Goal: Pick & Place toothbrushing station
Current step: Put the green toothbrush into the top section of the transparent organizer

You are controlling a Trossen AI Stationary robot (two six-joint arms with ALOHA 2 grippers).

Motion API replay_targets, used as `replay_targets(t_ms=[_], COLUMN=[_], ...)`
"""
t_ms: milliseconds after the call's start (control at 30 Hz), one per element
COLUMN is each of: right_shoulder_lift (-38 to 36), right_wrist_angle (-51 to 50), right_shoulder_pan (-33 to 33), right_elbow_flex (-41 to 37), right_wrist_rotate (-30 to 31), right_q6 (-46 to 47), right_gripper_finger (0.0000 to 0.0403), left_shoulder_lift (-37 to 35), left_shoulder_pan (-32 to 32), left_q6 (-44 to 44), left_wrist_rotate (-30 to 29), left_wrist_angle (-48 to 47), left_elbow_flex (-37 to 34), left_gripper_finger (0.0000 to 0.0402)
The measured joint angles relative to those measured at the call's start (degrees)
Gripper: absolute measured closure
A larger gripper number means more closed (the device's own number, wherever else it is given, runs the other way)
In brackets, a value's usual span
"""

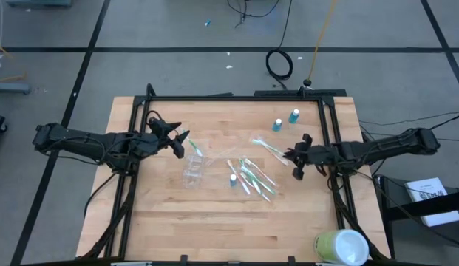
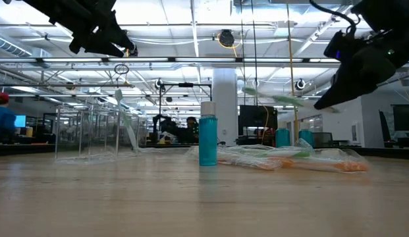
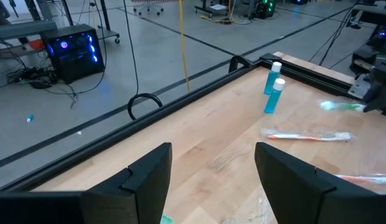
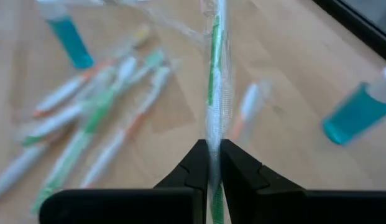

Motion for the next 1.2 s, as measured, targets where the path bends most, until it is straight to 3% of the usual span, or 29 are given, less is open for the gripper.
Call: replay_targets(t_ms=[133, 400, 533, 667, 900, 1200], right_shoulder_lift=[-2.95, -2.99, -2.99, -2.63, 0.42, 6.82], right_wrist_angle=[9.07, 37.49, 48.13, 49.96, 53.4, 59.77], right_shoulder_pan=[-1.09, -3.69, -5.03, -6.1, -6.23, -6.23], right_elbow_flex=[-3.8, -12.96, -16.37, -16.93, -17.04, -17.04], right_wrist_rotate=[-4.05, -13.9, -15.59, -15.59, -16.75, -18.61], right_q6=[-2.92, -11.06, -11.83, -11.72, -10.84, -10.15], right_gripper_finger=[0.0385, 0.0385, 0.0385, 0.0385, 0.0385, 0.0385], left_shoulder_lift=[0.0, 0.0, 0.0, 1.08, 6.58, 16.4], left_shoulder_pan=[-0.02, 0.0, 0.0, 0.0, -0.02, 0.0], left_q6=[-1.04, -2.75, -3.94, -3.89, 8.84, 20.06], left_wrist_rotate=[-0.02, -0.02, -0.02, 1.8, 12.52, 14.58], left_wrist_angle=[0.05, 0.24, 0.35, 4.53, 15.8, 31.08], left_elbow_flex=[0.0, 0.0, 0.0, 0.0, -0.02, -0.02], left_gripper_finger=[0.0165, 0.0165, 0.0165, 0.0165, 0.0165, 0.0165])
